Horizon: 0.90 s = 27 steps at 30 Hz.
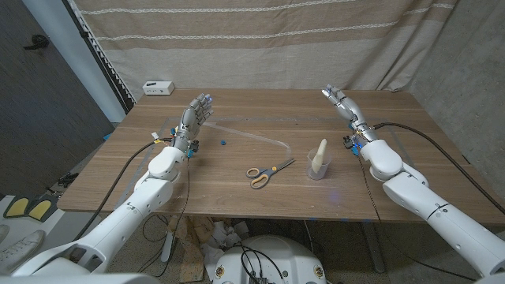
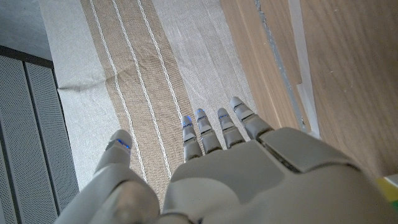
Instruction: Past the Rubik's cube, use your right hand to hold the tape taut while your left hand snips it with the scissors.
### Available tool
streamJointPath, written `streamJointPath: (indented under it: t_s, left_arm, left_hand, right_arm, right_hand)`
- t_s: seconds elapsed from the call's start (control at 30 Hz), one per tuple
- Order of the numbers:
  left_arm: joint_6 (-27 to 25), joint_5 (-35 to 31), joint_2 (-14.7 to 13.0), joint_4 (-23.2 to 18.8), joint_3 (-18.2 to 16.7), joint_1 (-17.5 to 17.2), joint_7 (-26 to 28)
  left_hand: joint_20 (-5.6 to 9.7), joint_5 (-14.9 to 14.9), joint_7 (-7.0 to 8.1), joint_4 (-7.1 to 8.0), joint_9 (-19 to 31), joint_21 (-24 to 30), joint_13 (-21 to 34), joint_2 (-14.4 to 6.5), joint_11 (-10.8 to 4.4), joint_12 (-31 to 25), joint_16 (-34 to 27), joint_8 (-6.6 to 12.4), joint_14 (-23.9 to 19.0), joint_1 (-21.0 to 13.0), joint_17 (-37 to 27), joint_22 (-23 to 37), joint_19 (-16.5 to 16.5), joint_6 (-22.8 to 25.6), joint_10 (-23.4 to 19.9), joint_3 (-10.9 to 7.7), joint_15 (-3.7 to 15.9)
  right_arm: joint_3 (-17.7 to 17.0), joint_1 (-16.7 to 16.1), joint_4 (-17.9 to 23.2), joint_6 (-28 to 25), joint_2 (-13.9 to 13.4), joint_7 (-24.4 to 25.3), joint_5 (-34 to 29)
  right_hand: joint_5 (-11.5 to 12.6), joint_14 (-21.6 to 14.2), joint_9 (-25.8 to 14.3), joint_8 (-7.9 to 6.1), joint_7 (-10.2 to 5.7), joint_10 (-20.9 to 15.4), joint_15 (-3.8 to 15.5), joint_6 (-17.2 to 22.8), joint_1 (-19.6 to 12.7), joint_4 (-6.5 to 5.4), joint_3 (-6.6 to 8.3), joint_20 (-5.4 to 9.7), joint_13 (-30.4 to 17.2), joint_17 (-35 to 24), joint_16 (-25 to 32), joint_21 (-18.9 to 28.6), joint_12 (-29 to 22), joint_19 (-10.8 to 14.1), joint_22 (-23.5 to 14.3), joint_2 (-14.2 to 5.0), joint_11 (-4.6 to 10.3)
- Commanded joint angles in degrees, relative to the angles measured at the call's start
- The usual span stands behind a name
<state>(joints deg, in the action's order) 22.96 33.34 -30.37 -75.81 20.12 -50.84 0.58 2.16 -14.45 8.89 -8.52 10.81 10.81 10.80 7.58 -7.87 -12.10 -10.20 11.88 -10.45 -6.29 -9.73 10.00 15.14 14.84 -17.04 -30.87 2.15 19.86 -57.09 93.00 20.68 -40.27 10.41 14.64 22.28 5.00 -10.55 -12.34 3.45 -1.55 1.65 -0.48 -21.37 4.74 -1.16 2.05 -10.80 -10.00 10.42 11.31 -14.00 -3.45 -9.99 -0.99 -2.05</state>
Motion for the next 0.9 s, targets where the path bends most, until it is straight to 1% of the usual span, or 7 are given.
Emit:
streamJointPath:
  t_s: [0.03,0.13,0.37,0.5,0.57,0.67,0.9]
  left_arm:
    - [0.2,-0.1,0.1,0.1,0.0,-0.4,0.5]
    - [0.5,-0.2,0.3,0.3,-0.1,-0.4,0.7]
    - [0.5,-0.1,0.4,0.7,-0.1,-0.1,0.6]
    - [-0.3,-0.5,0.3,0.3,-0.1,-0.2,1.6]
    - [-0.3,-0.1,0.5,0.9,-0.1,0.0,1.1]
    - [0.2,0.0,0.7,1.4,-0.1,0.1,0.9]
    - [-0.5,0.3,0.4,0.9,-0.2,-0.1,1.2]
  left_hand:
    - [4.48,-0.2,-0.26,-0.06,0.2,0.4,0.3,0.3,0.22,-0.1,-0.3,-0.09,-0.3,-0.4,-0.3,0.2,0.1,0.1,-0.3,-0.04,6.99]
    - [4.48,-0.2,-0.25,-0.04,0.2,0.4,0.3,0.4,0.24,-0.1,-0.3,-0.12,-0.2,-0.4,-0.3,0.2,0.0,0.0,-0.2,-0.02,6.95]
    - [4.49,-0.2,-0.24,-0.01,0.2,0.4,0.3,0.4,0.07,-0.1,-0.3,-0.16,-0.2,-0.3,-0.3,0.2,0.1,0.0,-0.3,0.05,7.03]
    - [4.47,-0.2,-0.25,0.0,0.2,0.4,0.3,0.4,0.1,-0.1,-0.3,-0.2,-0.2,-0.3,-0.3,0.2,0.0,-0.1,-0.3,0.09,7.01]
    - [4.4,-0.2,-0.44,0.02,0.2,0.4,0.3,0.4,0.11,-0.1,-0.3,-0.16,-0.3,-0.3,-0.3,0.2,0.1,0.0,-0.4,0.11,6.96]
    - [4.48,-0.2,-0.52,0.03,0.2,0.5,0.3,0.4,0.05,-0.1,-0.4,-0.12,-0.4,-0.4,-0.3,0.2,0.2,0.2,-0.4,0.14,6.98]
    - [4.54,-0.2,-0.5,0.06,0.2,0.4,0.3,0.3,0.22,-0.1,-0.3,-0.15,-0.3,-0.4,-0.3,0.2,0.1,0.1,-0.6,0.18,7.1]
  right_arm:
    - [-1.4,-2.3,2.6,0.8,-2.0,0.7,-3.2]
    - [-1.7,-2.8,3.1,1.1,-2.3,1.2,-4.4]
    - [-1.8,-3.2,3.5,1.7,-2.0,2.8,-7.5]
    - [-1.9,-3.4,3.9,1.7,-2.2,2.9,-8.5]
    - [-2.0,-3.5,4.3,1.6,-2.5,3.0,-9.3]
    - [-2.1,-3.7,5.0,1.5,-3.0,3.2,-10.9]
    - [-2.3,-4.1,5.7,1.2,-3.4,3.4,-12.6]
  right_hand:
    - [0.6,-0.2,-0.1,-0.21,-0.03,-0.6,0.23,0.3,-0.8,0.53,-0.01,2.3,-0.2,-0.2,0.3,0.0,-0.3,0.1,-0.1,-0.17,0.51]
    - [0.7,-0.1,-0.2,-0.21,-0.12,-0.6,0.28,0.3,-1.2,0.74,0.08,2.32,-0.3,-0.2,0.2,-0.1,-0.2,0.1,-0.1,-0.28,1.0]
    - [1.0,0.1,-0.2,0.04,-0.34,0.1,0.77,-0.3,-2.2,1.22,0.27,2.54,-0.3,-0.2,0.1,-0.1,0.1,0.2,-0.1,-0.52,1.16]
    - [1.2,0.5,-0.2,0.26,-0.64,0.6,0.75,-0.9,-2.9,1.56,0.41,2.64,-0.3,-0.2,-0.1,-0.2,0.3,0.0,-0.1,-0.7,1.36]
    - [1.3,0.7,-0.2,0.26,-0.75,0.7,0.69,-0.9,-3.2,1.67,0.46,2.67,-0.3,-0.2,-0.1,-0.2,0.4,0.0,-0.1,-0.77,1.48]
    - [1.5,0.8,-0.3,0.18,-1.03,0.8,0.64,-0.7,-3.6,1.83,0.54,2.71,-0.3,-0.2,-0.1,-0.2,0.4,-0.2,-0.1,-0.89,1.51]
    - [1.7,0.9,-0.3,0.13,-0.77,0.9,0.6,-0.6,-4.3,2.12,0.69,2.71,-0.3,-0.2,-0.1,-0.3,0.5,-0.2,-0.1,-1.12,1.27]
